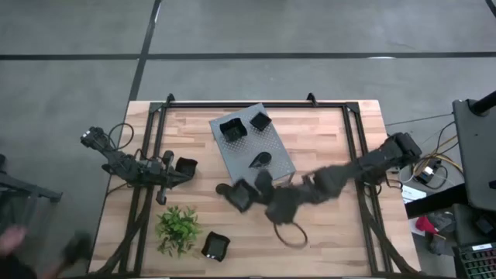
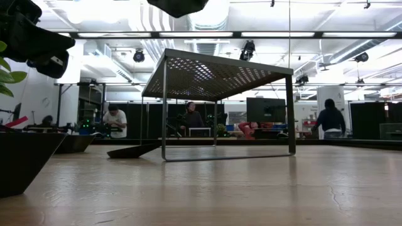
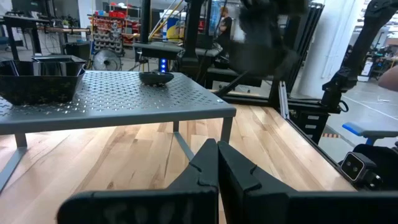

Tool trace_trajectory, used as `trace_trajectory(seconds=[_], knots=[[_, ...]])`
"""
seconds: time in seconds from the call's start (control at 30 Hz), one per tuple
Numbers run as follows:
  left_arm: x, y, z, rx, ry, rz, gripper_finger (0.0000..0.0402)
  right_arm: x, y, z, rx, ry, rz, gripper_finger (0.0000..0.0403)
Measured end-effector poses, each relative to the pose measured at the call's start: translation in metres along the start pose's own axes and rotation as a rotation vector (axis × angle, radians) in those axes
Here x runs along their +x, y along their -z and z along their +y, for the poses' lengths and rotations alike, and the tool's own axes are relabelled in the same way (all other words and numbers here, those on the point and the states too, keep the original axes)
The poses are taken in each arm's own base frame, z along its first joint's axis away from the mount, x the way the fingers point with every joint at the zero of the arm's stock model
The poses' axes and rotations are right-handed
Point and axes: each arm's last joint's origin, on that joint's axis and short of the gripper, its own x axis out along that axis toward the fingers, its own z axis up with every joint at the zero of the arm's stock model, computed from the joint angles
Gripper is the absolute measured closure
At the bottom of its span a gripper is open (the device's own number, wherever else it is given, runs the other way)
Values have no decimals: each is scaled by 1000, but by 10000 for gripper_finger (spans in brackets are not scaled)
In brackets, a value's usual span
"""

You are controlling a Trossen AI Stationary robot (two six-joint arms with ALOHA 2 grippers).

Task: Pick & Place Mini shaped plates
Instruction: Stack the distorted square plate on top of the distorted square plate on the shelf

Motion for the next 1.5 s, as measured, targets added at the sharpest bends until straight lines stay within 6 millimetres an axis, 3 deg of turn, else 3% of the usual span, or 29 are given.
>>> trace_trajectory(seconds=[0.33, 0.5, 0.7, 0.9, 1.13, 1.5], knots=[[0, 0, 0, 0, 0, 0, 401, 1, 72, -99, 186, -31, -59, 395], [0, 0, 0, 0, 0, 0, 401, 2, 117, -130, 208, 34, 20, 394], [0, 0, 0, 0, 0, 0, 401, 8, 159, -154, 258, 33, -34, 394], [0, 0, 0, 0, 0, 0, 401, 22, 180, -168, 274, 106, -40, 394], [0, 0, 0, 0, 0, 0, 401, 35, 187, -165, 274, 95, 9, 394], [0, 0, 0, 0, 0, 0, 401, 37, 191, -163, 298, 119, 73, 394]])
